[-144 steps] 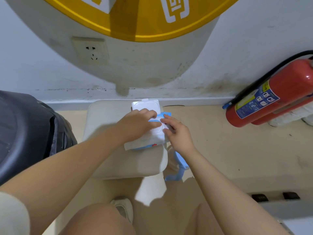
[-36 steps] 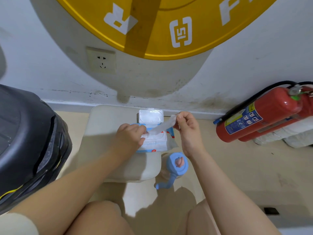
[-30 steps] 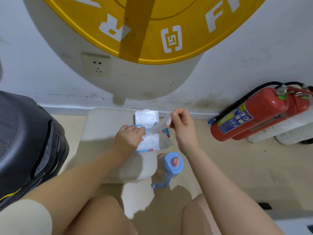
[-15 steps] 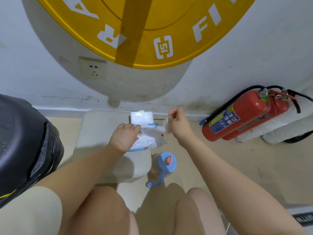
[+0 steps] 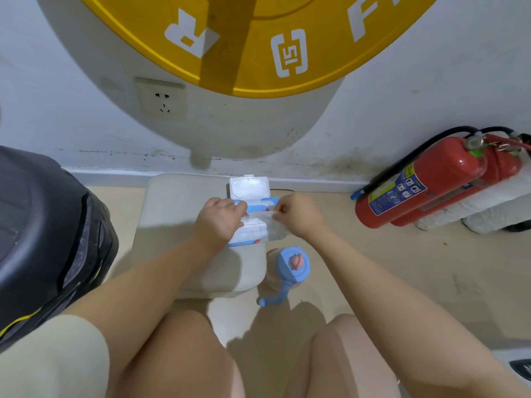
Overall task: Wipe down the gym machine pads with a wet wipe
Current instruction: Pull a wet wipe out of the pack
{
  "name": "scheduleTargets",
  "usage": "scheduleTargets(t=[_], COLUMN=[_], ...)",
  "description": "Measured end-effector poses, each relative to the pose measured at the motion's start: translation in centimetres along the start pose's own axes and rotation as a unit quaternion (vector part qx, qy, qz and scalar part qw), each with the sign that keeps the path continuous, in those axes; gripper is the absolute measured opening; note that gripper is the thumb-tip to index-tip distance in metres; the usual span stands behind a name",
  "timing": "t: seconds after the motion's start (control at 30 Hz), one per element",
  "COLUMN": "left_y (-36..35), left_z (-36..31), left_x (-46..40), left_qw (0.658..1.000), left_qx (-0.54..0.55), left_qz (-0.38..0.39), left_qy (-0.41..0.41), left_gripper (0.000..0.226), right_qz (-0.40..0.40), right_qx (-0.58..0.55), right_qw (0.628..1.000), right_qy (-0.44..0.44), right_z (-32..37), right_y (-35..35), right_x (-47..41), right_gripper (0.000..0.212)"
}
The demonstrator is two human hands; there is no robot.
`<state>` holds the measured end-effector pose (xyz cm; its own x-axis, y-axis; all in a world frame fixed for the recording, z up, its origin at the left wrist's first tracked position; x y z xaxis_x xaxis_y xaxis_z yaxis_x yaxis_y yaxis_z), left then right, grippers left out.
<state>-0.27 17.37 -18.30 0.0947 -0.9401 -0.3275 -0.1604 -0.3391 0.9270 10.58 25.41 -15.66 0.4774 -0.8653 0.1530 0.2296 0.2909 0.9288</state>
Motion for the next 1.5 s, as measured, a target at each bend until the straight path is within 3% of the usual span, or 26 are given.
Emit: scheduleTargets(t=[0.1, 0.2, 0.27, 0.33, 0.4, 0.53, 0.6, 0.67, 0.73, 0.8, 0.87, 0.93, 1.0, 1.07, 1.13, 1.23, 1.3, 1.37, 1.43, 1.5], left_y=[-0.4, -0.7, -0.6, 0.1, 0.0, -2.0, -2.6, -2.0, -2.1, -2.4, -1.5, -0.5, -0.9, -2.2, -2.2, 1.0, 2.3, 1.9, 0.6, -0.7], left_z=[-0.3, -0.6, -0.5, -0.5, -0.9, -0.7, -0.2, -0.9, -1.8, -0.9, 1.2, 3.5, 5.3, 5.7, 5.9, 4.6, 1.9, -1.0, -2.7, -3.1], left_x=[-0.4, -0.9, -1.2, -1.7, -2.1, -2.2, -2.0, -1.9, -1.5, -1.7, -2.5, -3.3, -3.8, -4.1, -4.4, -4.3, -3.5, -2.0, -0.3, 1.0], left_qw=[0.999, 0.997, 0.996, 0.997, 0.997, 0.988, 0.982, 0.988, 0.991, 0.981, 0.972, 0.977, 0.969, 0.946, 0.92, 0.945, 0.964, 0.975, 0.973, 0.97], left_qx=[-0.025, -0.023, -0.002, 0.016, 0.036, 0.07, 0.104, 0.123, 0.129, 0.173, 0.211, 0.165, 0.147, 0.196, 0.268, 0.259, 0.251, 0.215, 0.153, 0.1], left_qz=[0.022, 0.071, 0.093, 0.059, 0.035, 0.075, 0.059, 0.005, 0.018, 0.08, 0.06, 0.031, 0.061, 0.113, 0.096, 0.0, -0.003, 0.046, 0.072, 0.065], left_qy=[-0.02, -0.018, 0.018, 0.043, 0.054, 0.112, 0.146, 0.097, 0.033, 0.04, 0.089, 0.129, 0.19, 0.234, 0.269, 0.201, 0.082, -0.046, -0.154, -0.213], left_gripper=[0.042, 0.027, 0.026, 0.027, 0.026, 0.029, 0.022, 0.019, 0.03, 0.043, 0.046, 0.039, 0.062, 0.076, 0.063, 0.03, 0.039, 0.05, 0.049, 0.053], right_qz=[-0.072, -0.138, -0.141, -0.14, -0.166, -0.163, -0.151, -0.128, -0.098, -0.072, -0.051, -0.035, -0.03, -0.037, -0.05, -0.112, -0.17, -0.215, -0.218, -0.194], right_qx=[-0.243, -0.346, -0.288, -0.176, -0.127, -0.176, -0.197, -0.196, -0.192, -0.196, -0.183, -0.166, -0.158, -0.133, -0.096, -0.12, -0.219, -0.273, -0.249, -0.207], right_qw=[0.966, 0.925, 0.945, 0.972, 0.975, 0.967, 0.966, 0.971, 0.976, 0.978, 0.982, 0.985, 0.987, 0.99, 0.992, 0.985, 0.961, 0.937, 0.943, 0.959], right_qy=[-0.05, -0.072, -0.069, -0.069, -0.074, -0.084, -0.071, -0.046, -0.029, -0.025, -0.016, -0.005, 0.018, 0.04, 0.059, 0.045, -0.008, -0.03, -0.013, 0.007], right_z=[0.3, 0.1, -0.2, -1.1, -2.5, -4.2, -4.2, -3.6, -3.1, -2.5, -2.0, -1.6, -1.1, -0.8, -0.6, -0.9, -2.0, -3.0, -3.4, -3.5], right_y=[4.4, 9.0, 10.0, 9.0, 7.4, 3.8, 2.6, 1.6, 0.4, -0.7, -1.6, -2.3, -2.4, -2.5, -2.4, -0.9, 1.0, 2.8, 3.4, 2.9], right_x=[0.2, 0.5, 0.7, 1.2, 1.8, 2.3, 2.3, 2.1, 1.6, 1.1, 0.5, 0.2, 0.0, 0.0, 0.1, 0.7, 1.5, 2.2, 2.3, 2.0], right_gripper=[0.023, 0.026, 0.025, 0.031, 0.031, 0.035, 0.036, 0.036, 0.03, 0.013, 0.008, 0.014, 0.018, 0.022, 0.022, 0.018, 0.018, 0.018, 0.012, 0.01])
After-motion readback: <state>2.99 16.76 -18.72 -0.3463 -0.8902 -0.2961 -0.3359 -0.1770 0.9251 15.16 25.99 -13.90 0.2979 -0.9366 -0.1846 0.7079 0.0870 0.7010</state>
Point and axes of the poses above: each hand's wrist, its own x-axis away from the middle knuckle, its own y-axis out of the back of the hand, z = x × y, the point moved 9 cm from there along -x, towards the middle knuckle, and after that the axes turned 10 degrees about -z, right-handed, at the moved point
